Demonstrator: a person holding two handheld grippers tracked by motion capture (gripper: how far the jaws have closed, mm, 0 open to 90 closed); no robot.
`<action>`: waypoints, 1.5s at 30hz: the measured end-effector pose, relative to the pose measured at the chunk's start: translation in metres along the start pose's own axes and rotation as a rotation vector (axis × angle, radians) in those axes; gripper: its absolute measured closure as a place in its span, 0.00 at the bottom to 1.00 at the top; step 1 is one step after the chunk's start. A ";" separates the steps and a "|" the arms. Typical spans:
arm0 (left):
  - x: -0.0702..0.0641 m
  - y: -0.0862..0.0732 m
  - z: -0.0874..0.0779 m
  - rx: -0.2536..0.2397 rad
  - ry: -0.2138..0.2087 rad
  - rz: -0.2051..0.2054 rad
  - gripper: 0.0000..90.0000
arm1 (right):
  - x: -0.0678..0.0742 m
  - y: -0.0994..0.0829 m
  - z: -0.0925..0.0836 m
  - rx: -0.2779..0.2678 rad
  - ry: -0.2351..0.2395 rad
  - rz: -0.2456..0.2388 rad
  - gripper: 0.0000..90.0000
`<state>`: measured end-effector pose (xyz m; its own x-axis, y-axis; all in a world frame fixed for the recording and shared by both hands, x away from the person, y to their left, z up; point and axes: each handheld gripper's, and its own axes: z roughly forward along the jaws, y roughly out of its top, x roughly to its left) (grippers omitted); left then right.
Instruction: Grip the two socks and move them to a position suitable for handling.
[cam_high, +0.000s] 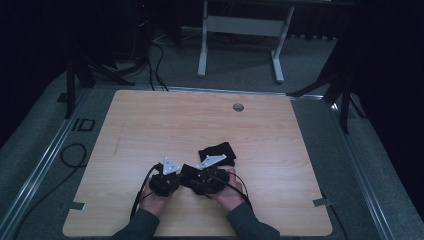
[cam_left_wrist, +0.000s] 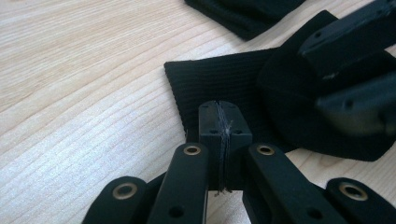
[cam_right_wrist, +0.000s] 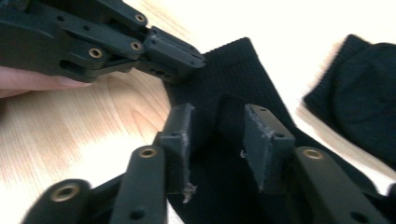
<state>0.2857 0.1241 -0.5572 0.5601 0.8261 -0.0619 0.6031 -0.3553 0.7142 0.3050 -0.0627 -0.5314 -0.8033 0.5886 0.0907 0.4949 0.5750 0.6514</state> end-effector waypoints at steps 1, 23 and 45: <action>0.000 0.000 0.000 0.001 0.000 0.001 0.99 | 0.001 0.000 0.002 0.002 0.007 0.000 0.64; 0.001 0.001 0.002 0.004 0.022 0.011 1.00 | 0.010 0.000 0.003 0.016 0.031 0.030 0.95; 0.000 0.001 0.003 0.004 0.023 0.017 1.00 | -0.009 -0.012 -0.049 -0.087 -0.035 0.095 0.95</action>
<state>0.2882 0.1230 -0.5582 0.5567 0.8300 -0.0338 0.5962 -0.3709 0.7121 0.2900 -0.1024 -0.5031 -0.7412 0.6585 0.1303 0.5367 0.4647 0.7043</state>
